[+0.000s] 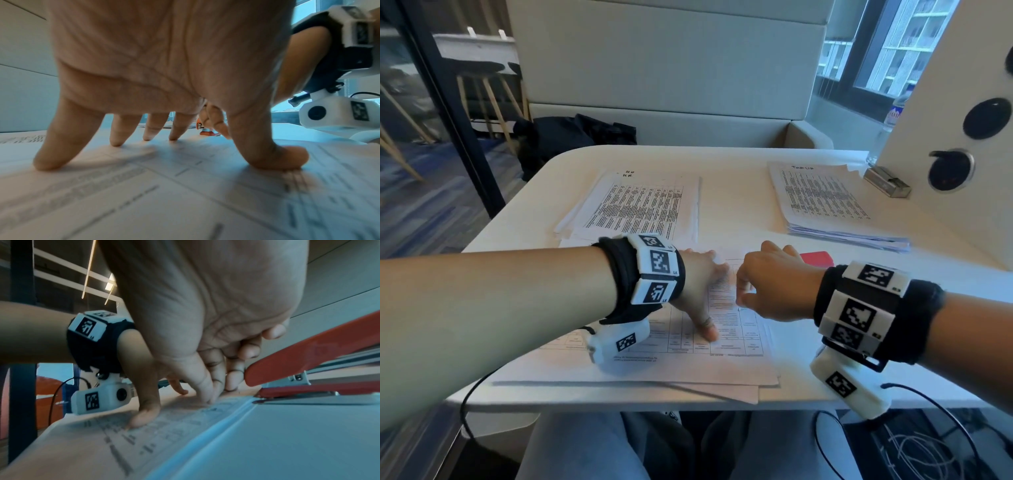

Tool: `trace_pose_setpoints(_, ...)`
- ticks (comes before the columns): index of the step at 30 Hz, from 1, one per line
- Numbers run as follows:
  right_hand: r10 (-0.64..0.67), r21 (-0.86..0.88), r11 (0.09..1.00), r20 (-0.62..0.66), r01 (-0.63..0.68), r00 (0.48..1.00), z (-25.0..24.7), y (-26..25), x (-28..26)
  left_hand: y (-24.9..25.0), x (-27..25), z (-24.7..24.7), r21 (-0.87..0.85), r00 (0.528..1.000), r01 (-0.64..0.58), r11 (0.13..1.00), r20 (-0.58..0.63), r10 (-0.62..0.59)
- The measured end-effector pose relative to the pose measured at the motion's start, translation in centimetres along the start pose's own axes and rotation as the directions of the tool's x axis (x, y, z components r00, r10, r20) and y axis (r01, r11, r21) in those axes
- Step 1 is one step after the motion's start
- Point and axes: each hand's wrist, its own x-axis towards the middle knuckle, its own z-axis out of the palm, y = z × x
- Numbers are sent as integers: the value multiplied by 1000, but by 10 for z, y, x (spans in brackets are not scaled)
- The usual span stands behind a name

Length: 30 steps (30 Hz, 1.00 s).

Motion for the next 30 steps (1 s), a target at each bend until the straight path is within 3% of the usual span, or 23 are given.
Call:
trace_pose_setpoints(3, -4, 39, 999, -68, 7, 998, -6, 7, -2, 6, -4, -4, 3, 995, -75, 997, -59, 75)
trace_pose_setpoints(7, -23, -48, 999, -95, 19, 995, -10, 15, -6, 16, -5, -13, -63, 962, -128, 990, -251, 109)
trace_pose_setpoints(9, -24, -84, 996, -93, 16, 995, -9, 16, -8, 22, -4, -17, -112, 952, -140, 984, -288, 103)
trace_pose_setpoints(24, -1, -97, 995, -44, -3, 999, -6, 15, -11, 37, 5, -4, -182, 955, -132, 974, -287, 76)
trace_pose_setpoints(30, 4, -98, 995, -30, -7, 1000, -6, 15, -13, 38, 4, 3, -125, 955, -145, 982, -279, 105)
